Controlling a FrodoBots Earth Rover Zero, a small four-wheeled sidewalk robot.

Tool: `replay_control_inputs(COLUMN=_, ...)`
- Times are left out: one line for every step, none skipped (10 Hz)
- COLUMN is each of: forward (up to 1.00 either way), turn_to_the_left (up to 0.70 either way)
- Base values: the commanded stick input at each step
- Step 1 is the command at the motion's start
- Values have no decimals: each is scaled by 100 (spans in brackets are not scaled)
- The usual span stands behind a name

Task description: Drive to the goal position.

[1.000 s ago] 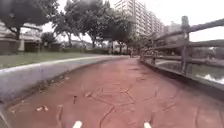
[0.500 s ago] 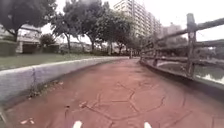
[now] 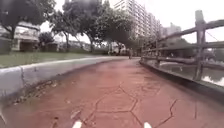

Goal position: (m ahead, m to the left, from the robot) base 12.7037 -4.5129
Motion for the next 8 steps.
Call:
replay_control_inputs(forward=50, turn_to_the_left=0)
replay_control_inputs(forward=50, turn_to_the_left=0)
replay_control_inputs(forward=50, turn_to_the_left=0)
replay_control_inputs(forward=50, turn_to_the_left=0)
replay_control_inputs(forward=50, turn_to_the_left=0)
replay_control_inputs(forward=50, turn_to_the_left=-29)
replay_control_inputs(forward=50, turn_to_the_left=-50)
replay_control_inputs(forward=50, turn_to_the_left=-30)
